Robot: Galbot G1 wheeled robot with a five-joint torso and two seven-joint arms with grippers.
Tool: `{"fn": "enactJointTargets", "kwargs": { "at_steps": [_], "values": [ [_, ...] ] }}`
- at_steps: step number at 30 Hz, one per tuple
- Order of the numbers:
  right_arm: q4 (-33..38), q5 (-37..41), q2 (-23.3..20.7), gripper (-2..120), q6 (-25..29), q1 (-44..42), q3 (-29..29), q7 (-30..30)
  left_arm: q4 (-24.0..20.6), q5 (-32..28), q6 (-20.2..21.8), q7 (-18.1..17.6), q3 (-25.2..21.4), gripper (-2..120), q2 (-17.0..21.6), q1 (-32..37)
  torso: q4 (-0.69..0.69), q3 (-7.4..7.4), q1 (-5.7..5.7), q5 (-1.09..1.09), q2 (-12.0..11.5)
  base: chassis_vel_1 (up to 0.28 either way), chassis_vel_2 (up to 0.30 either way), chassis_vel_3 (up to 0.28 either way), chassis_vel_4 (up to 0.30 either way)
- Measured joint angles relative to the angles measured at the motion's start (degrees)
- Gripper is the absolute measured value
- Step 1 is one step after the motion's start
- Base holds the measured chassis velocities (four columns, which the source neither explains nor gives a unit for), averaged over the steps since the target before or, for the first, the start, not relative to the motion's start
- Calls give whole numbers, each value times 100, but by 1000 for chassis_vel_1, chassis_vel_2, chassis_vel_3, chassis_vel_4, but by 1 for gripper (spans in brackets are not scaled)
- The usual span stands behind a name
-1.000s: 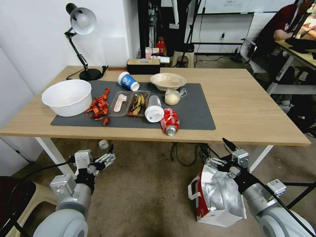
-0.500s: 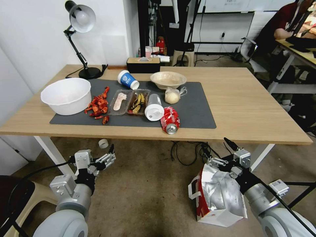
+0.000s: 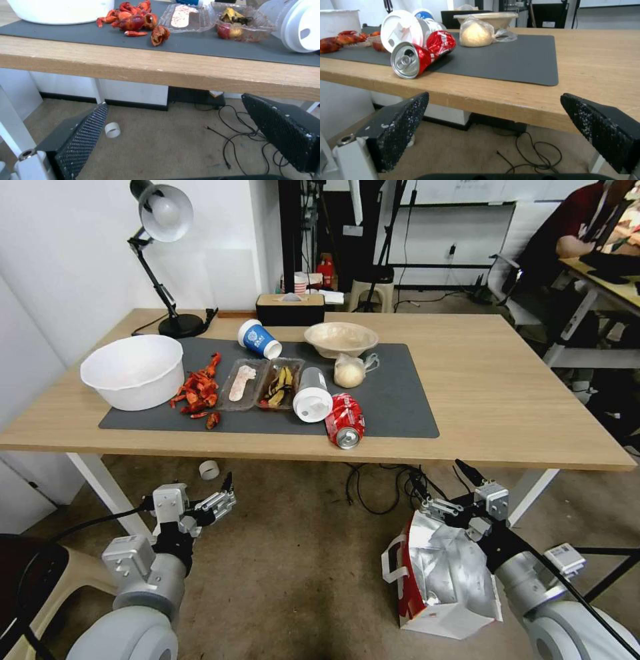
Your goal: Pick up the food delivery bag from the floor and place it on the table.
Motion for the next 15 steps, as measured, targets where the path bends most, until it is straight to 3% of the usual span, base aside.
{"fn": "enactJointTargets", "kwargs": {
  "at_steps": [15],
  "values": [
    [-13, -96, 53, 100, -190, -74, -7, 202, 10, 25, -3, -2, 18, 100, -18, 9, 0, -82, -61, 0, -142, 0, 0, 0, 0]
  ]
}}
